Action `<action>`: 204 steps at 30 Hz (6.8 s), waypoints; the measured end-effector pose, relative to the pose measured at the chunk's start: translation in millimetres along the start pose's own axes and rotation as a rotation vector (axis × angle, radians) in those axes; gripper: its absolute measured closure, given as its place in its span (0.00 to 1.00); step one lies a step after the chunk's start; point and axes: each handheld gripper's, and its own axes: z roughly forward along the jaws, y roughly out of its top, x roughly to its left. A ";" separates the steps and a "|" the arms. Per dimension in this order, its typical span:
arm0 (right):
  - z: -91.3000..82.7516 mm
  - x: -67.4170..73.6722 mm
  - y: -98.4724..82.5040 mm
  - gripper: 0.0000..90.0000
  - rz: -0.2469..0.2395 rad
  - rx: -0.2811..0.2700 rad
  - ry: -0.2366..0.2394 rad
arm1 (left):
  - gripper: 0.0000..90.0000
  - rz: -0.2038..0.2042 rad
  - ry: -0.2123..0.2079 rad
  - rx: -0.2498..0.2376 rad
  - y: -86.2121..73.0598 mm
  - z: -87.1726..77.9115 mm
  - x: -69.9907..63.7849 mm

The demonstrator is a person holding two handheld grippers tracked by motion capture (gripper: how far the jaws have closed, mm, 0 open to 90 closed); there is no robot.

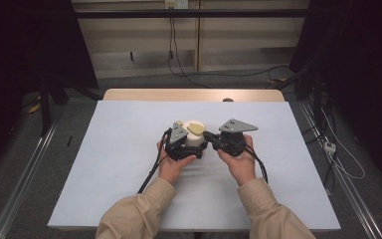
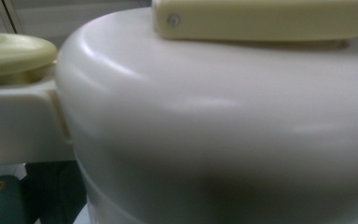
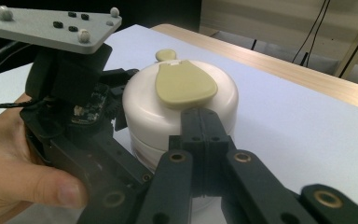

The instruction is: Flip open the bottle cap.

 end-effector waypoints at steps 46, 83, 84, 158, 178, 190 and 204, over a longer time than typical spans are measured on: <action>1.2 4.4 19.3 1.00 -0.020 -0.023 0.014 | 0.06 0.001 0.005 -0.003 0.2 0.3 -0.6; 7.2 6.8 27.4 1.00 -0.028 -0.017 0.014 | 0.06 0.002 0.006 -0.005 0.0 0.4 -0.7; 7.3 6.6 27.5 1.00 -0.027 -0.018 0.014 | 0.06 0.001 0.006 -0.005 0.0 0.5 -0.7; 11.1 6.7 32.9 1.00 -0.025 -0.035 0.013 | 0.06 0.004 0.010 -0.001 0.0 0.3 -1.2; 14.0 7.1 33.8 1.00 -0.023 -0.037 0.013 | 0.06 0.004 0.011 -0.001 0.0 0.3 -1.4; 16.1 6.3 34.0 1.00 -0.019 -0.035 0.014 | 0.06 0.007 0.011 -0.001 0.0 0.4 -1.3; 20.6 7.8 36.9 1.00 -0.020 -0.039 0.016 | 0.06 0.000 0.012 -0.007 -0.1 0.7 -1.9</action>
